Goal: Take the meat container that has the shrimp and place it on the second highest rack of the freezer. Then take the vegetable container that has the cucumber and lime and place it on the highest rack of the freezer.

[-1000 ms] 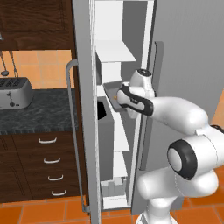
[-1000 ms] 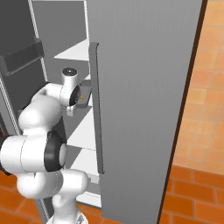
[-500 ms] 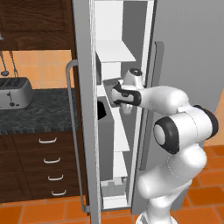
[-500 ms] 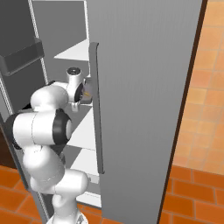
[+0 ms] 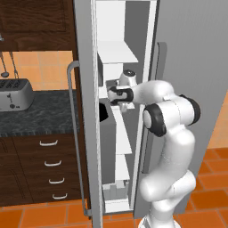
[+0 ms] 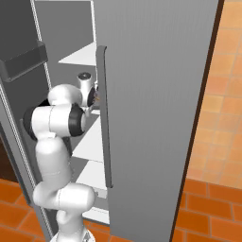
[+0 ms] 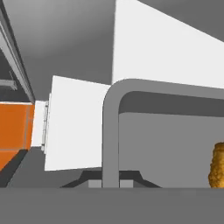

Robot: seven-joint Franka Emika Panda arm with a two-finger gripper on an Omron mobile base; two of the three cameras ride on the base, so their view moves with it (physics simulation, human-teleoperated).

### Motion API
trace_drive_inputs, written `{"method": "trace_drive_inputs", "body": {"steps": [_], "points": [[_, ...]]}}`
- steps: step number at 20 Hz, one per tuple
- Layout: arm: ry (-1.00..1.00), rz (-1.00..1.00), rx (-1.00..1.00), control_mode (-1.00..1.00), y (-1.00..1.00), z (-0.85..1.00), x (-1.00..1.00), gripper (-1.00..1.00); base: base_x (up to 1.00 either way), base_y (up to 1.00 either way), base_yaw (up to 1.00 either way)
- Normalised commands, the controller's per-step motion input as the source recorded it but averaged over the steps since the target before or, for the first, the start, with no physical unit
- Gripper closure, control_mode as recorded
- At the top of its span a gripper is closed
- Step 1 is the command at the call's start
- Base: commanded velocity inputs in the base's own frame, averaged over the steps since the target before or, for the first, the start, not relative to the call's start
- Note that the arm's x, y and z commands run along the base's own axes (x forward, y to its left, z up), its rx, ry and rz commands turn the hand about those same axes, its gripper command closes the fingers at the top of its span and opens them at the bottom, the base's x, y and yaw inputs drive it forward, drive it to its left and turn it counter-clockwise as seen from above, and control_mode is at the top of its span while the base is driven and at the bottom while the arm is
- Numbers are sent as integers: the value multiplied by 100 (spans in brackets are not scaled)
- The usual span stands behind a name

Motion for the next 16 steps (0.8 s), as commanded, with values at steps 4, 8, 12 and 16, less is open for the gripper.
{"method": "trace_drive_inputs", "body": {"steps": [4, 8, 12, 16], "points": [[4, -6, 0, -100, 0, -29, 97, 100, 0, 0, 0], [4, -5, 0, -100, 0, -40, 93, 100, 0, 0, 0], [5, -3, -1, -100, 0, -47, 72, 100, 0, 0, 0], [-1, 0, -7, -100, 8, -31, -3, -100, 0, 0, 0]]}}
